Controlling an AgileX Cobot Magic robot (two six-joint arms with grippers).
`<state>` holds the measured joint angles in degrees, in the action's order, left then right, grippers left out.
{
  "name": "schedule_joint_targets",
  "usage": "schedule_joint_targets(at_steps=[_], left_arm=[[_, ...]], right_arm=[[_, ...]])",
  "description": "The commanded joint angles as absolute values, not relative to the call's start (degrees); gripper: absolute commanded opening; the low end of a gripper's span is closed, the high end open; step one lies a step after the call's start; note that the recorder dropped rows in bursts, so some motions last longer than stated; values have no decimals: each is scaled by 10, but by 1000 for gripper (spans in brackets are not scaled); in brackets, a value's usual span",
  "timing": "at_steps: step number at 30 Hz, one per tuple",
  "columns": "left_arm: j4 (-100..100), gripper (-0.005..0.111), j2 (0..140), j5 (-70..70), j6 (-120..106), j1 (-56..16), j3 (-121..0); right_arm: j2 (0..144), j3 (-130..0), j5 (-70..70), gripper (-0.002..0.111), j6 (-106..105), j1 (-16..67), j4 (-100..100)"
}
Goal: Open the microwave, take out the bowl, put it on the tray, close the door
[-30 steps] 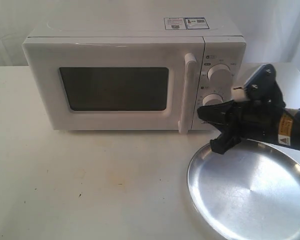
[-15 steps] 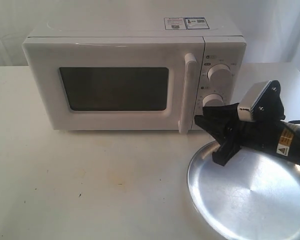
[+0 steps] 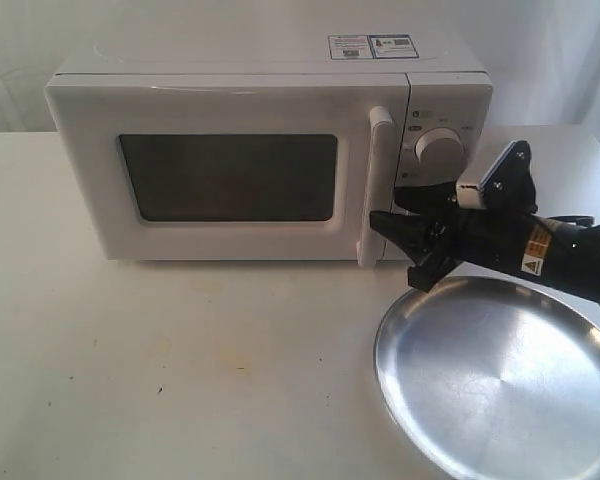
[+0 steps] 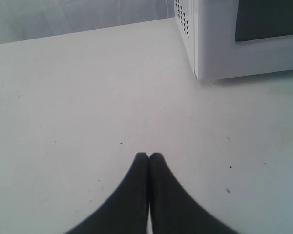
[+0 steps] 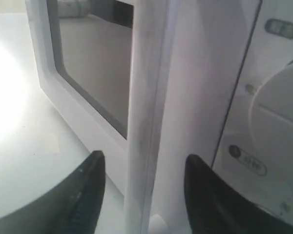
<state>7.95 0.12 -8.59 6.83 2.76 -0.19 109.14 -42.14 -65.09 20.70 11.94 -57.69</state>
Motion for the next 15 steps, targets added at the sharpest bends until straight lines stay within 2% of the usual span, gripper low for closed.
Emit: schedule_joint_targets(at_steps=[1, 6, 11, 15], left_arm=[[77, 0, 0, -85, 72, 27, 0], [77, 0, 0, -85, 72, 27, 0], [77, 0, 0, -85, 72, 27, 0], [77, 0, 0, -85, 72, 27, 0]], right_arm=[[1113, -462, -657, 44, 234, 121, -625], [1124, -492, -657, 43, 269, 127, -672], [1139, -513, -664, 28, 293, 127, -692], [1148, -522, -689, 24, 297, 127, -693]])
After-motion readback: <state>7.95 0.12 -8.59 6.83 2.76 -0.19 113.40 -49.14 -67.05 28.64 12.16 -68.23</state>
